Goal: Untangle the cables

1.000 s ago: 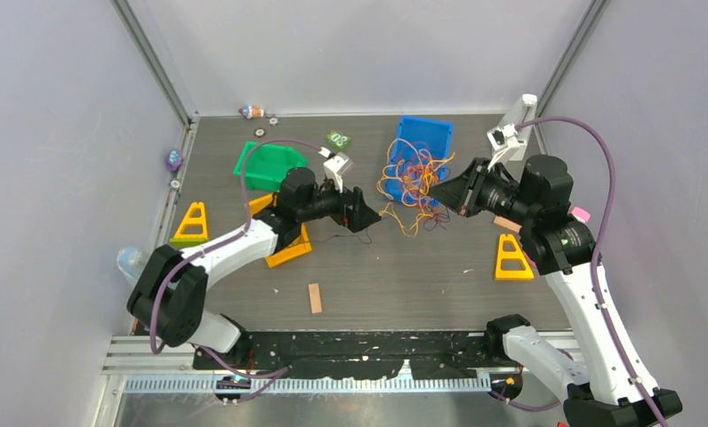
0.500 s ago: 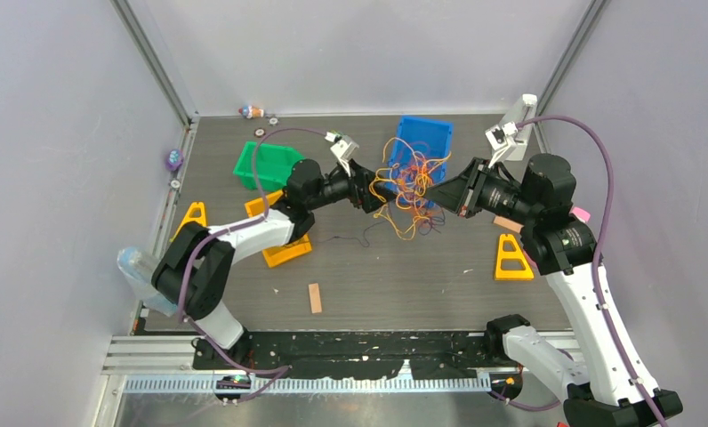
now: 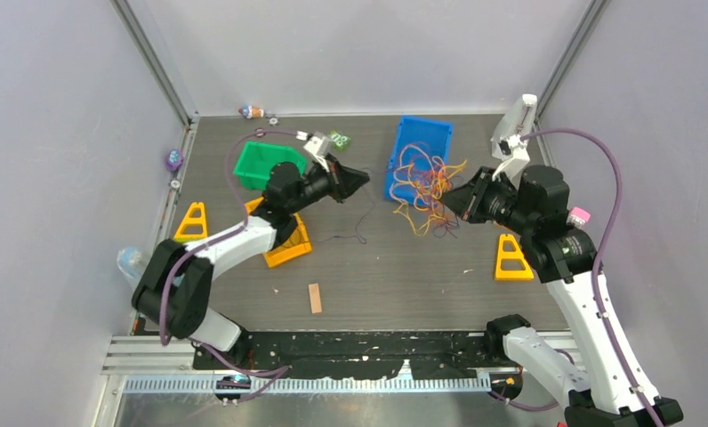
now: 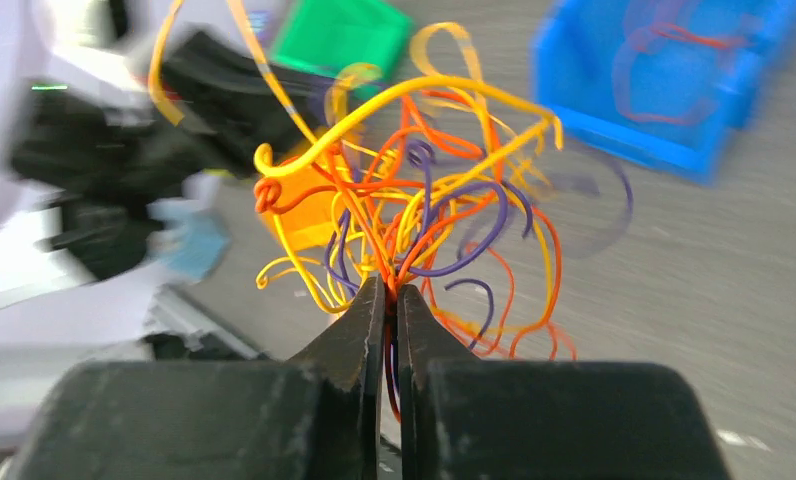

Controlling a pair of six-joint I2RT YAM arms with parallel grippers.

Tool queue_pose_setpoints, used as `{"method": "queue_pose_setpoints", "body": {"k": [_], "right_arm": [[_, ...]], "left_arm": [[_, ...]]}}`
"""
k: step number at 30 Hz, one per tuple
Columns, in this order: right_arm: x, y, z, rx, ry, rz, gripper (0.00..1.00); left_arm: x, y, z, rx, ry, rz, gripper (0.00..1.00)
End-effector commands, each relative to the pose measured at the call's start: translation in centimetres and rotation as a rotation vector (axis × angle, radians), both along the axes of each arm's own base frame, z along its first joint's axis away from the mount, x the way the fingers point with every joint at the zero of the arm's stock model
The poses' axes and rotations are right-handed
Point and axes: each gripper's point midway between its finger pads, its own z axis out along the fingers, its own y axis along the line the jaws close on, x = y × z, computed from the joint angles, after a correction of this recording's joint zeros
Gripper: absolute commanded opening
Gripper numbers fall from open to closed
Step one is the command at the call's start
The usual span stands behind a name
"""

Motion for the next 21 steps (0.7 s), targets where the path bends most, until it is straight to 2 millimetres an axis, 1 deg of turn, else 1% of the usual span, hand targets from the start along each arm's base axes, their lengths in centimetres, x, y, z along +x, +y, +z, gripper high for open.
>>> {"method": "queue_pose_setpoints", "body": {"k": [1, 2, 3, 4, 5, 6, 7, 9, 11, 13, 16, 18, 21], "right_arm": [[1.5, -7.2, -9.7, -0.292, 0.181, -0.364, 0.05], [1.6, -8.0, -11.0, -0.321, 0.209, -0.405, 0.05], [1.4, -9.6, -13.3, -0.371, 0.260, -0.486, 0.05], [1.2, -10.4, -14.4, -0.395, 0.288, -0.530, 0.05], [0.8, -11.9, -16.1, -0.435, 0.328, -0.611, 0.05], [0.7, -12.5, -16.7, -0.450, 0.338, -0.644, 0.05], [0.4, -13.6, -17.8, -0.477, 0.357, -0.711, 0.05], [-0.1, -15.2, -18.7, -0.502, 0.374, -0.805, 0.05], [-0.6, -16.6, -19.3, -0.520, 0.393, -0.898, 0.05], [-1.1, -17.8, -19.7, -0.528, 0.414, -0.971, 0.05], [-1.8, -19.3, -19.8, -0.525, 0.436, -1.060, 0.05], [-2.4, -20.4, -19.6, -0.511, 0.433, -1.137, 0.05], [-3.1, -21.6, -19.2, -0.479, 0.409, -1.220, 0.05]], "left_arm": [[1.4, 6.2, 0.5, 0.055, 0.045, 0.210, 0.00], [1.3, 7.1, 0.3, 0.071, 0.061, 0.233, 0.00], [1.4, 8.2, 0.1, 0.093, 0.077, 0.277, 0.00], [1.3, 9.1, -0.1, 0.112, 0.091, 0.312, 0.00], [1.2, 9.9, -0.1, 0.125, 0.100, 0.336, 0.00], [1.0, 10.7, 0.0, 0.124, 0.104, 0.357, 0.00], [0.8, 11.4, 0.1, 0.119, 0.109, 0.379, 0.00], [0.6, 13.4, 0.0, 0.105, 0.150, 0.443, 0.00], [0.5, 15.8, 0.0, 0.081, 0.196, 0.518, 0.00], [0.2, 18.4, 0.6, 0.056, 0.204, 0.590, 0.00], [-0.4, 20.8, 1.5, 0.091, 0.206, 0.671, 0.00], [-1.0, 22.9, 1.0, 0.133, 0.249, 0.757, 0.00], [-1.8, 25.8, 1.8, 0.100, 0.263, 0.866, 0.00]]}}
